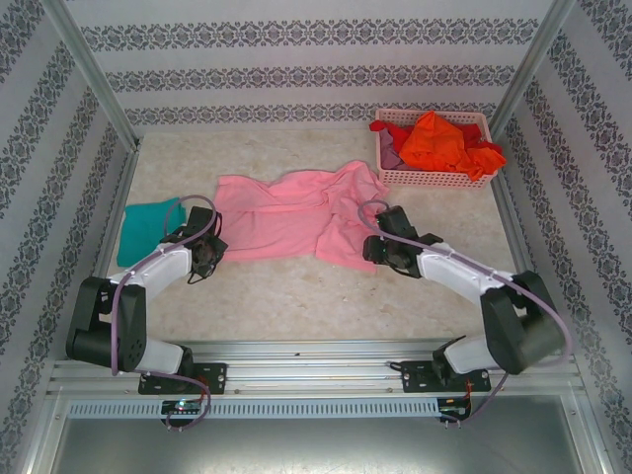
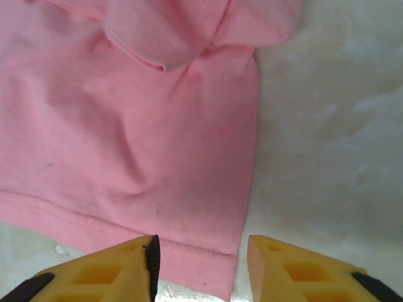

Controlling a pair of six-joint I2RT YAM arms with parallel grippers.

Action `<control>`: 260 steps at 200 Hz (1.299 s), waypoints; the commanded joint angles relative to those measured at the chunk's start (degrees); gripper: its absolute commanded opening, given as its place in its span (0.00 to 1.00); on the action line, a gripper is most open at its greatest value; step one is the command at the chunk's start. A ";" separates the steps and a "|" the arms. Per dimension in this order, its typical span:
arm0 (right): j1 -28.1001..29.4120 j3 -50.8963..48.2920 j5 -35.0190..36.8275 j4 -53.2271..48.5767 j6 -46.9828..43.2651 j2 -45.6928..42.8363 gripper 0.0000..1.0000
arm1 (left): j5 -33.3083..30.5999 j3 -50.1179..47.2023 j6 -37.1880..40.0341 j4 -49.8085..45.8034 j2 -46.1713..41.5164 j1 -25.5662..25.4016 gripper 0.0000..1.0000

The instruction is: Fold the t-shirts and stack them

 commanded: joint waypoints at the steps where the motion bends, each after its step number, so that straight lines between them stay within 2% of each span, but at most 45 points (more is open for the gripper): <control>1: 1.89 4.66 5.00 -5.32 1.77 3.72 0.40 | -1.63 0.13 1.19 0.17 0.20 0.91 0.00; 35: 3.85 9.18 9.51 -6.47 1.58 9.59 0.41 | -1.84 0.01 1.28 -0.03 0.01 0.91 0.00; 74: 3.43 13.20 10.98 -6.79 1.14 15.44 0.41 | -2.07 -0.63 1.28 0.07 -0.30 0.93 0.00; 135: 1.27 14.93 8.53 -6.19 1.35 21.28 0.44 | -2.07 -1.12 1.45 0.94 0.02 0.98 0.00; 151: 1.31 15.59 8.14 -7.04 0.74 22.53 0.40 | -2.07 -1.20 1.45 1.26 0.11 1.02 0.00; 163: 1.24 15.35 8.06 -7.42 0.75 22.69 0.31 | -1.92 -1.40 1.75 1.65 0.03 1.01 0.00; 189: 0.79 12.55 8.41 -5.66 1.66 19.30 0.00 | -1.30 -1.46 3.98 2.90 -0.26 1.02 0.00; 238: 1.75 6.02 12.48 0.50 -0.98 4.62 0.00 | -1.17 -2.65 4.53 4.12 -4.40 1.00 0.00; 260: 4.22 1.98 19.20 3.10 -3.96 -3.62 0.00 | -1.48 -3.25 4.36 1.77 -8.11 1.01 0.00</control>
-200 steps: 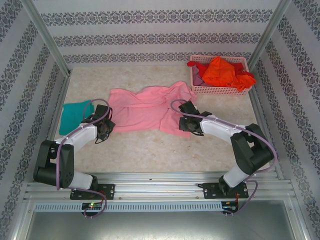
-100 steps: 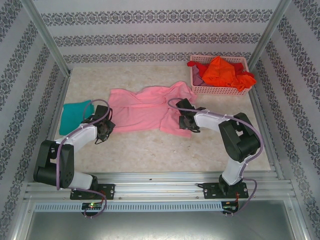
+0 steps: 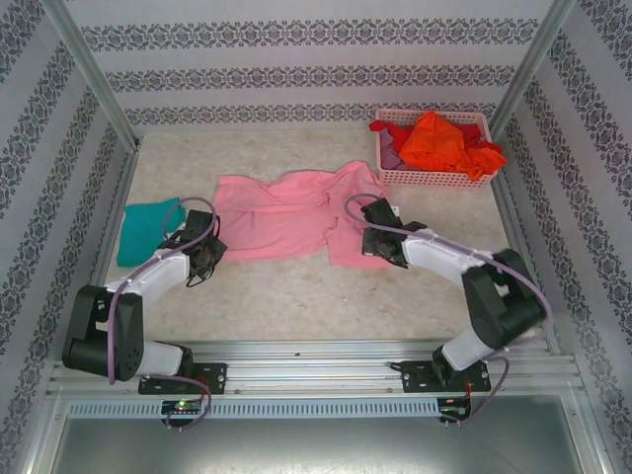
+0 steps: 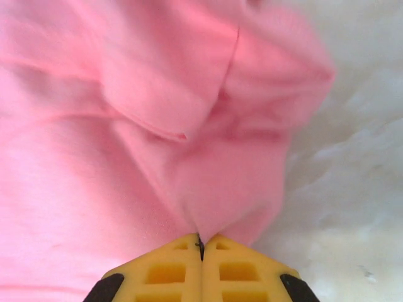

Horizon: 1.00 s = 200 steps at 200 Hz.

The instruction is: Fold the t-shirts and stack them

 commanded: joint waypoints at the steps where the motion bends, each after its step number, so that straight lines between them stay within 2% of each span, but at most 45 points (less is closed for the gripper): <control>1: 2.60 -3.60 8.33 4.29 -3.67 -8.57 0.00 | -1.23 -0.81 1.25 -1.34 -4.74 0.98 0.00; 21: 5.36 -8.58 14.28 7.44 -6.16 -18.02 0.00 | -1.92 -3.21 0.94 -3.32 -11.14 1.01 0.00; 40: 7.00 -11.87 16.52 8.66 -7.55 -27.46 0.00 | -3.44 -4.56 1.83 -6.46 -18.32 0.98 0.00; 75: 8.06 -13.19 15.12 10.65 -13.13 -42.88 0.00 | -5.30 -1.62 6.06 -12.25 -30.97 0.98 0.00; 100: 8.26 -10.27 12.94 10.95 -17.60 -47.97 0.00 | -7.68 3.66 8.11 -15.39 -35.34 1.02 0.00; 144: 8.30 -2.15 11.43 9.86 -21.03 -46.04 0.00 | -7.99 12.38 11.19 -15.56 -32.79 0.98 0.00; 171: 5.67 2.58 8.44 10.93 -22.59 -37.82 0.00 | -8.16 14.49 14.13 -11.21 -26.34 1.03 0.00; 200: -1.51 7.33 -0.83 14.01 -19.91 -25.78 0.00 | -8.80 18.36 16.51 -5.92 -15.83 1.02 0.00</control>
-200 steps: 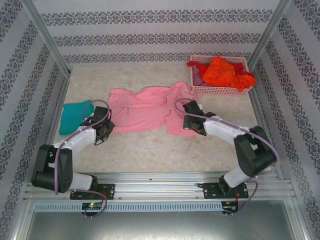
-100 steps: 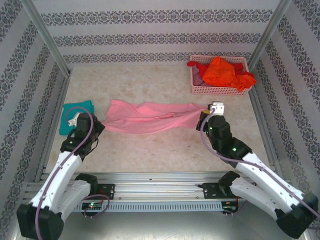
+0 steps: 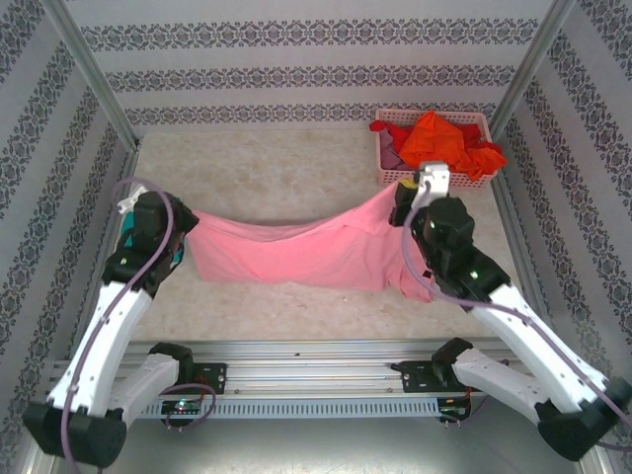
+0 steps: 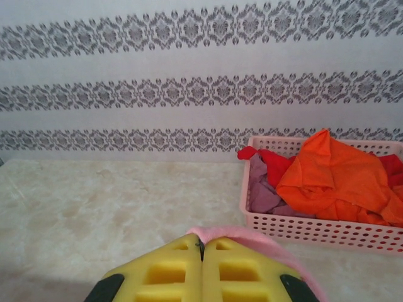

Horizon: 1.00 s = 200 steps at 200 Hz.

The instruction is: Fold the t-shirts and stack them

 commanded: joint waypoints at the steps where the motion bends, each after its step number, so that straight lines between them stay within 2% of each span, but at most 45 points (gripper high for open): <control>1: -4.74 3.38 -7.93 3.63 0.76 8.38 0.00 | -1.71 2.91 4.13 6.08 7.49 0.70 0.00; 23: -7.98 7.90 -12.31 7.60 1.67 17.97 0.00 | -4.06 6.16 5.16 10.57 15.51 1.31 0.00; 54: -9.86 18.96 -15.84 10.07 0.56 31.99 0.00 | -2.54 14.16 5.77 14.90 27.57 4.04 0.00; 81: -11.00 32.52 -19.27 9.71 0.09 41.38 0.00 | 0.37 24.92 6.54 15.50 36.37 6.69 0.00; 106: -11.19 44.17 -21.80 8.95 -0.50 45.51 0.00 | 2.55 36.94 8.11 13.55 41.12 8.22 0.00; 134: -11.27 51.92 -23.10 9.12 -1.19 45.27 0.00 | 0.61 46.90 11.47 11.29 40.72 8.49 0.00; 157: -11.53 54.53 -23.82 9.04 -1.65 42.80 0.00 | 2.12 50.81 12.10 9.84 37.76 8.83 0.00; 181: -11.93 48.32 -23.83 9.54 -1.60 37.28 0.00 | 2.23 44.04 11.33 11.33 30.15 8.80 0.00; 200: -12.28 36.39 -23.81 9.91 -1.07 31.13 0.00 | 1.65 32.93 9.71 12.12 22.28 8.82 0.00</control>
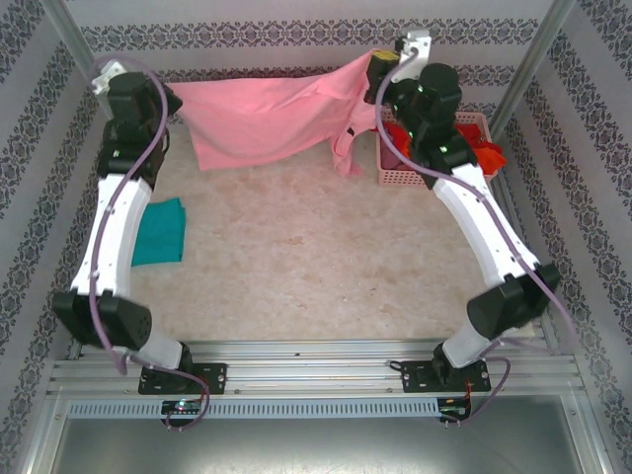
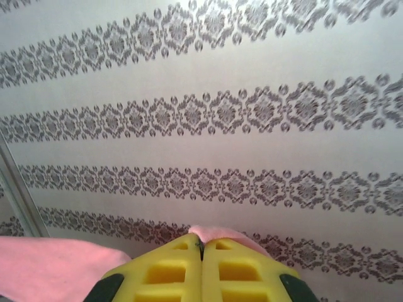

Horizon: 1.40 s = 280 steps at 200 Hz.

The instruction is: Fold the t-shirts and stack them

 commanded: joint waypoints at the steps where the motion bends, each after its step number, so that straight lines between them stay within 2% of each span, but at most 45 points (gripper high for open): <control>1: -0.79 -10.93 -1.02 1.39 -0.42 -6.67 0.00 | -0.37 -10.26 -0.40 0.03 -8.22 0.85 0.00; 23: -1.01 -28.58 -2.34 0.74 2.13 -16.10 0.00 | -0.13 -23.23 -2.85 -2.89 -17.65 0.81 0.00; 64: -1.08 -52.10 -6.49 -6.93 12.25 -29.30 0.00 | -1.36 -45.48 -8.50 -15.51 -33.14 0.80 0.00; 80: -1.08 -59.60 -7.47 -7.24 16.98 -31.09 0.00 | -2.06 -53.46 -10.98 -17.15 -36.78 0.81 0.00; 104: -0.16 -67.69 -9.47 -4.74 23.25 -29.06 0.00 | -1.87 -62.40 -14.75 -14.47 -38.32 0.85 0.00; 168: 1.69 -75.03 -7.74 -6.35 30.52 -23.75 0.00 | -4.01 -73.79 -20.81 -14.68 -36.80 0.89 0.00; 232: 3.10 -74.80 -7.77 -13.03 32.87 -25.52 0.00 | -6.74 -75.05 -22.10 -16.05 -36.80 1.54 0.00; 239: 3.27 -74.56 -7.62 -13.73 32.64 -26.47 0.05 | -6.84 -74.75 -21.91 -16.09 -36.80 1.59 0.00; 244: 3.36 -74.35 -7.54 -14.12 32.38 -27.30 0.13 | -6.87 -74.54 -21.67 -16.01 -36.79 1.59 0.00; 255: 3.37 -73.73 -7.28 -14.91 31.18 -29.47 0.39 | -7.09 -73.72 -21.38 -16.45 -36.66 1.68 0.08; 274: 3.28 -71.82 -3.66 -17.04 28.04 -33.12 0.62 | -9.88 -71.13 -20.92 -19.96 -37.13 1.76 0.48; 280: 3.19 -71.09 -2.16 -17.05 26.72 -33.82 0.66 | -11.38 -69.90 -20.09 -21.35 -37.39 1.77 0.66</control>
